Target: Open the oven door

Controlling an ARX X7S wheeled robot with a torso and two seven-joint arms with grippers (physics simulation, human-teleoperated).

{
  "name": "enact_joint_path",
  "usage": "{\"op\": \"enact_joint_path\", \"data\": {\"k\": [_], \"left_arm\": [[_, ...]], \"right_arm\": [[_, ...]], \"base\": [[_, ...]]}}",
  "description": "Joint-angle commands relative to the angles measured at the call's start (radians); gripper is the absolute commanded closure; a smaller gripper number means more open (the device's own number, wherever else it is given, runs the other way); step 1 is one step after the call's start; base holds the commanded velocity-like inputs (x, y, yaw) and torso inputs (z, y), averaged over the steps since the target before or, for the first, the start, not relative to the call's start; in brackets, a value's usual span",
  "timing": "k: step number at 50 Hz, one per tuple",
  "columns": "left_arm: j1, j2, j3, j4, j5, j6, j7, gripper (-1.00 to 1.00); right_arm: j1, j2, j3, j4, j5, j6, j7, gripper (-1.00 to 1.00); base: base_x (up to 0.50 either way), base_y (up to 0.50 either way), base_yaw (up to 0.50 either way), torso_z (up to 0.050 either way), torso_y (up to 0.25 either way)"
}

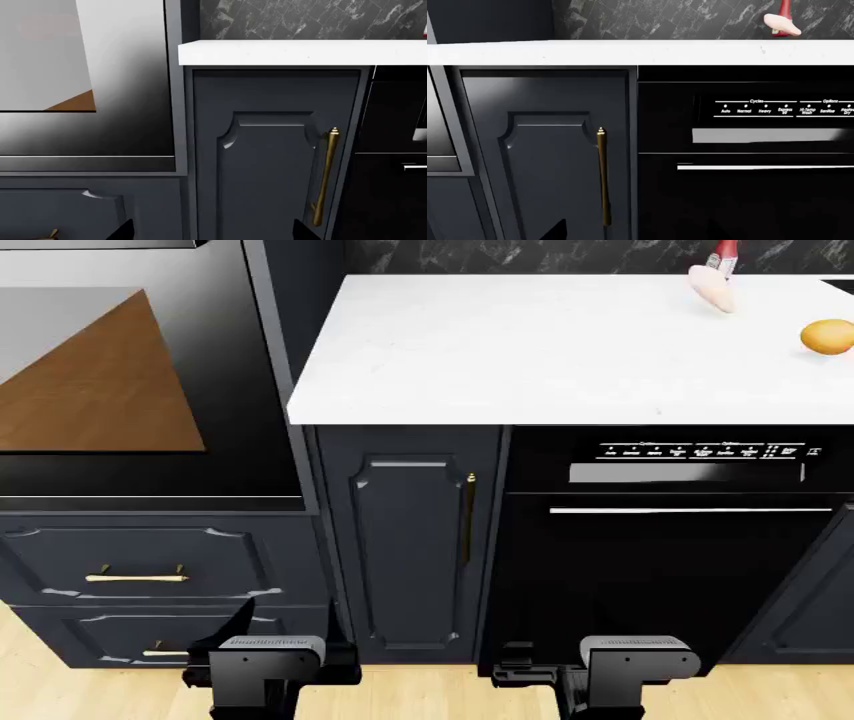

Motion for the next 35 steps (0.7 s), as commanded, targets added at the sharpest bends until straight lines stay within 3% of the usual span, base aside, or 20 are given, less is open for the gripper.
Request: {"op": "enact_joint_path", "data": {"k": [1, 15, 35], "left_arm": [[0.000, -0.016, 0.018, 0.001, -0.016, 0.000, -0.019, -1.00], [0.003, -0.050, 0.044, 0.026, -0.064, -0.002, -0.076, -1.00], [0.004, -0.081, 0.075, 0.052, -0.093, -0.031, -0.113, -1.00]], "right_arm": [[0.000, 0.016, -0.020, -0.001, 0.014, -0.001, 0.021, -1.00], [-0.002, 0.053, -0.061, 0.002, 0.050, -0.017, 0.063, -1.00], [-0.002, 0.084, -0.092, -0.004, 0.074, -0.015, 0.096, -1.00]], "base": [[0.00, 0.00, 0.00, 0.000, 0.000], [0.00, 0.00, 0.00, -0.002, 0.000], [0.00, 0.00, 0.00, -0.050, 0.000]]}}
